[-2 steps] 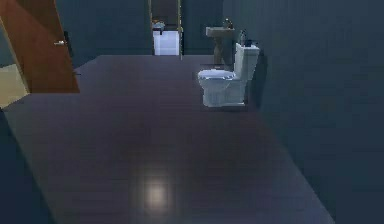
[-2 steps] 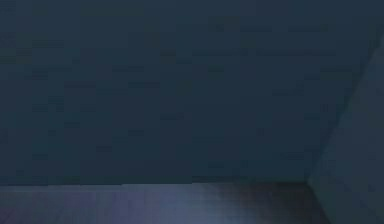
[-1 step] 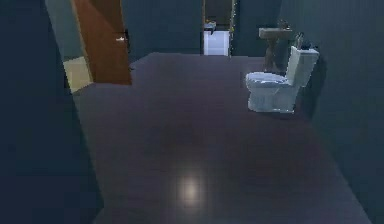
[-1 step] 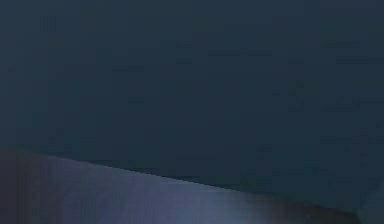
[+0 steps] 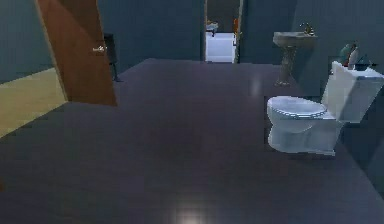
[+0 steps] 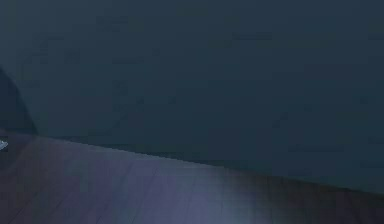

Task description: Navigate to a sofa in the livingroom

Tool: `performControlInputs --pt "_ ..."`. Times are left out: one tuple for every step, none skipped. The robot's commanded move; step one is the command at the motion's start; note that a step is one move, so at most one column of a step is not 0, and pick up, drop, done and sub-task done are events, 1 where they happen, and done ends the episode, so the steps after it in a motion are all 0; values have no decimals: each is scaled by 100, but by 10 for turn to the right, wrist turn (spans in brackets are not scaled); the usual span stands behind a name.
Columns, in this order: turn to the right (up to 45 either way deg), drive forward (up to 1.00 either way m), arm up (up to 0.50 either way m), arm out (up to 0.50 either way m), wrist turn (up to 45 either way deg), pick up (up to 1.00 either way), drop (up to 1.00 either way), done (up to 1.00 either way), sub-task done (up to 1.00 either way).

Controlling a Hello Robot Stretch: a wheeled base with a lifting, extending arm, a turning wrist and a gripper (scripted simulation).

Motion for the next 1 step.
performControlInputs --pt "-30 0 0 0 0 0 0 0 0"
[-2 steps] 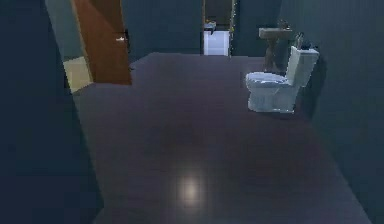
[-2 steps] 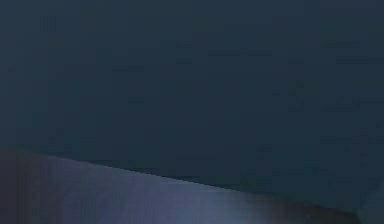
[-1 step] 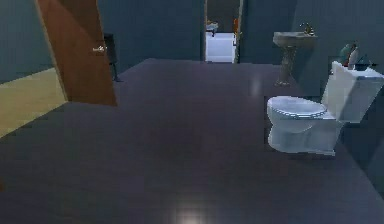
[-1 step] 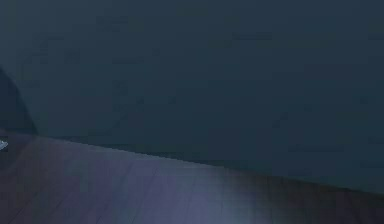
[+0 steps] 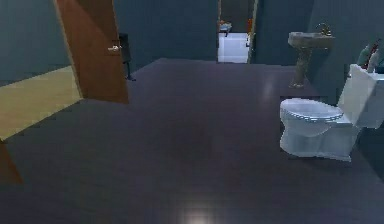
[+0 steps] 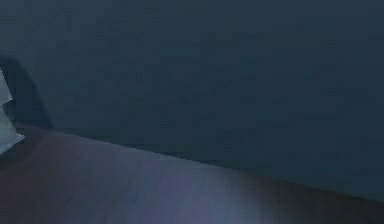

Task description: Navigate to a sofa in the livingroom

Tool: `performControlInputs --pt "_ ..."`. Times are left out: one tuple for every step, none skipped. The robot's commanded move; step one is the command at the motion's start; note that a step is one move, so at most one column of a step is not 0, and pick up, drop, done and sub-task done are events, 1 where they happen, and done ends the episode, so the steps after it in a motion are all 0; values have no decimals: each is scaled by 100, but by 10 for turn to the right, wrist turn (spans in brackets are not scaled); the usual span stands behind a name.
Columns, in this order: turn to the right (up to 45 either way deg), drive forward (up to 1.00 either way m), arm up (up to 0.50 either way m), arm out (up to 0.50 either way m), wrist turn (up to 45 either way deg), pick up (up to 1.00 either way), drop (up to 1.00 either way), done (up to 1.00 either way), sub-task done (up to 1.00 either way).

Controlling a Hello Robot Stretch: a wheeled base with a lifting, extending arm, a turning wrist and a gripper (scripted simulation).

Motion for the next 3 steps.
performControlInputs --pt "0 30 0 0 0 0 0 0 0" --pt "-270 0 0 0 0 0 0 0 0" --pt "0 45 0 0 0 0 0 0 0"
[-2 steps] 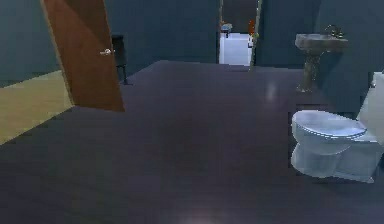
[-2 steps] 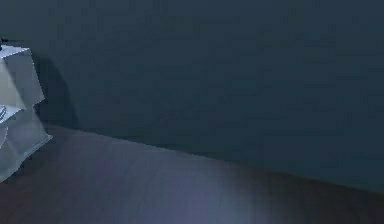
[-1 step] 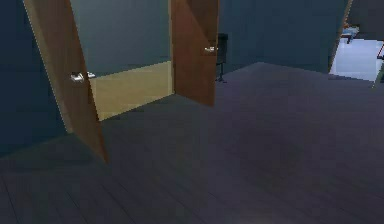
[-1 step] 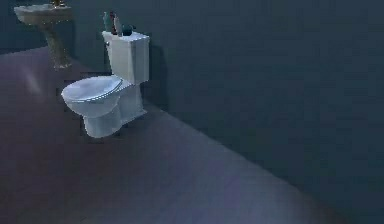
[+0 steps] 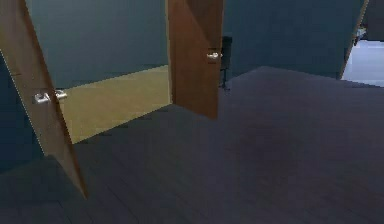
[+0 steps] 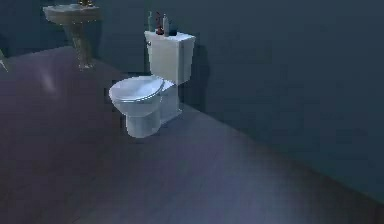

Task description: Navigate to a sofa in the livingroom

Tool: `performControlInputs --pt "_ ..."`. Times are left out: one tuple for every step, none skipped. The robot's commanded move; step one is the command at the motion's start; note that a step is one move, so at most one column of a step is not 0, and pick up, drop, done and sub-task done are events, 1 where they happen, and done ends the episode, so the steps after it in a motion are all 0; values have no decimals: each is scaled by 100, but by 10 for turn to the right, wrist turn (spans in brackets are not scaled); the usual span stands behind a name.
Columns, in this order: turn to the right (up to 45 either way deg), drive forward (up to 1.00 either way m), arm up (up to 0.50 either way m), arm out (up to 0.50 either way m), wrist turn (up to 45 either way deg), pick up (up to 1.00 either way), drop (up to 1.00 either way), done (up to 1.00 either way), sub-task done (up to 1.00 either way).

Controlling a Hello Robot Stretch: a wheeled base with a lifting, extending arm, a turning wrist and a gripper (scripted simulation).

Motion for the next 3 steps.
performControlInputs --pt "0 100 0 0 0 0 0 0 0" --pt "0 70 0 0 0 0 0 0 0" --pt "-360 0 0 0 0 0 0 0 0"
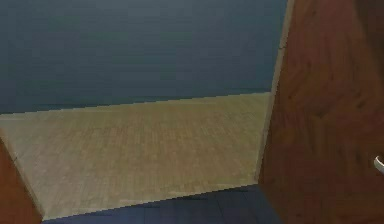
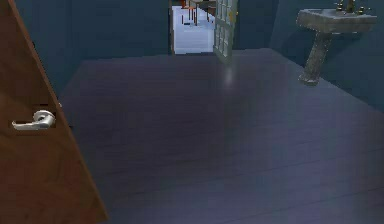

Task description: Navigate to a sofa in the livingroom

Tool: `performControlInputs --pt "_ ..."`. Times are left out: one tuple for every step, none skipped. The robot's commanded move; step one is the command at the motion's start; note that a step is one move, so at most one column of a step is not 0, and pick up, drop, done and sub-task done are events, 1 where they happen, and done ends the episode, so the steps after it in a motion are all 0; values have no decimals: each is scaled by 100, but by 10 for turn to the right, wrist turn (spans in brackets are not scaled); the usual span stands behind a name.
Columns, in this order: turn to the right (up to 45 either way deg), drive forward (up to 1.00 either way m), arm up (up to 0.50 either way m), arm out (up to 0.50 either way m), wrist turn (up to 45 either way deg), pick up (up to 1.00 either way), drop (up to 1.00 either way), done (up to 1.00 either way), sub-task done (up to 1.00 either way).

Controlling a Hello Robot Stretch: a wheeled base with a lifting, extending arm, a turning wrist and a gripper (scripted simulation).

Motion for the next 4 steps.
performControlInputs --pt "0 5 0 0 0 0 0 0 0" --pt "-450 0 0 0 0 0 0 0 0" --pt "-150 0 0 0 0 0 0 0 0" --pt "0 30 0 0 0 0 0 0 0"
